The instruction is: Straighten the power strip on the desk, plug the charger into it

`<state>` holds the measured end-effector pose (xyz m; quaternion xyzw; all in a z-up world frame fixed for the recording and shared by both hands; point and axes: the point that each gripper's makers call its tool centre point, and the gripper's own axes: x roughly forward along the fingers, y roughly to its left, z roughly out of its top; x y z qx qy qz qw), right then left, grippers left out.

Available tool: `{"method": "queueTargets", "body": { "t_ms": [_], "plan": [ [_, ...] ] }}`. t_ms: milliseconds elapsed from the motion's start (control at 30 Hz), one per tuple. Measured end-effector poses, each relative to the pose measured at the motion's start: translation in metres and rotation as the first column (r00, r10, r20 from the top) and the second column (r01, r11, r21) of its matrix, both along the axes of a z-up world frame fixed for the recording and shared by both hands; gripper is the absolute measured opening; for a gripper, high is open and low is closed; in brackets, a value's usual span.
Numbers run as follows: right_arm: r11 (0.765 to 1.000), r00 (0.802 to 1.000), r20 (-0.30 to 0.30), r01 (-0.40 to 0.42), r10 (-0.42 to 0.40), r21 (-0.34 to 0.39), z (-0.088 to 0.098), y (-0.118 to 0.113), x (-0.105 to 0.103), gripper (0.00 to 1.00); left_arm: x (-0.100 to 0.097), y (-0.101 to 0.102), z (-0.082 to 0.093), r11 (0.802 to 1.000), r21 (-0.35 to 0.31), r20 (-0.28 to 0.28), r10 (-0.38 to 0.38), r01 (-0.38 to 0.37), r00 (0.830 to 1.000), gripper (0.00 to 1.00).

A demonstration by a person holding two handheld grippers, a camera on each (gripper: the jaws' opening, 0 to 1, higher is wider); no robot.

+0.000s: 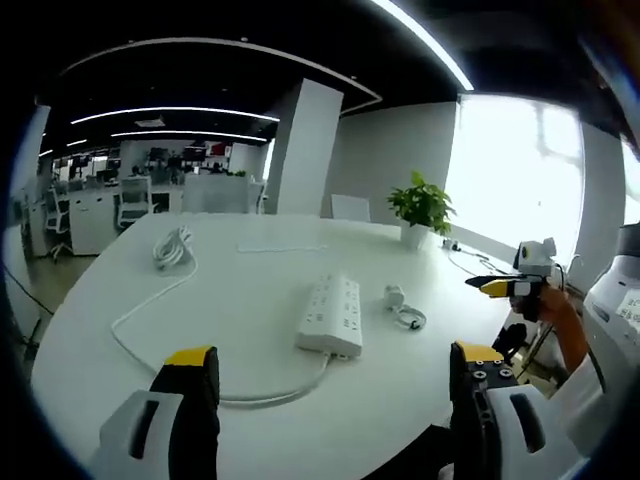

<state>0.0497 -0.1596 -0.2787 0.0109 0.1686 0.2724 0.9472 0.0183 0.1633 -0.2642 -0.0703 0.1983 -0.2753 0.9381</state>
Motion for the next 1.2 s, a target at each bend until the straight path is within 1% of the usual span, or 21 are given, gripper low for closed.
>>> {"method": "queueTargets", "body": {
  "t_ms": [33,67,100,167,267,367,400,500,633,867,933,1067,1200],
  "plan": [
    [0.997,1.000,-0.003,-0.016,0.016,-0.081,-0.006,-0.002,-0.001,0.66,-0.001,0.002,-0.004,0.999,0.041,-0.010,-0.001,0.002,1.000,0.96],
    [0.992,1.000,-0.005,-0.023,0.023,-0.123,-0.009,-0.003,-0.002,0.65,-0.002,0.003,-0.008,0.998,0.067,-0.021,-0.004,0.006,1.000,0.96],
    [0.981,0.999,-0.009,-0.049,0.048,-0.187,-0.014,-0.002,-0.005,0.65,-0.003,0.005,-0.012,0.995,0.098,-0.037,-0.001,0.005,0.999,0.96],
    [0.965,0.998,-0.017,-0.059,0.056,-0.257,-0.021,-0.003,-0.006,0.65,-0.003,0.006,-0.018,0.992,0.127,-0.058,0.009,-0.001,0.998,0.96],
    [0.968,0.998,-0.016,-0.063,0.061,-0.241,-0.018,-0.002,-0.008,0.66,-0.004,0.009,-0.020,0.989,0.150,-0.065,0.010,0.000,0.998,0.96],
    [0.971,0.998,-0.014,-0.059,0.058,-0.232,-0.016,-0.004,-0.009,0.67,-0.003,0.009,-0.021,0.988,0.155,-0.065,0.008,0.002,0.998,0.96],
    [0.971,0.999,-0.011,-0.047,0.045,-0.233,-0.014,-0.009,-0.007,0.67,-0.002,0.009,-0.024,0.988,0.153,-0.074,0.005,0.007,0.997,0.96],
    [0.970,0.999,-0.009,-0.039,0.038,-0.239,-0.013,-0.013,-0.006,0.67,-0.001,0.007,-0.026,0.990,0.141,-0.090,0.002,0.010,0.996,0.96],
    [0.971,0.999,-0.014,-0.042,0.040,-0.234,-0.015,-0.013,-0.005,0.67,0.001,0.003,-0.026,0.990,0.143,-0.091,-0.005,0.018,0.996,0.96],
    [0.971,0.999,-0.022,-0.050,0.046,-0.233,-0.020,-0.016,-0.003,0.66,0.002,0.002,-0.027,0.989,0.146,-0.098,0.005,0.009,0.995,0.96],
    [0.972,0.999,-0.022,-0.052,0.048,-0.230,-0.020,-0.016,-0.003,0.66,0.003,0.001,-0.029,0.989,0.145,-0.103,0.004,0.011,0.995,0.96],
    [0.970,0.999,-0.030,-0.050,0.044,-0.236,-0.023,-0.017,-0.003,0.66,0.006,-0.003,-0.036,0.988,0.152,-0.132,-0.009,0.029,0.991,0.96],
    [0.971,0.998,-0.036,-0.058,0.051,-0.233,-0.026,-0.015,0.001,0.66,0.009,-0.005,-0.032,0.987,0.158,-0.121,-0.007,0.026,0.993,0.96]
  ]
}}
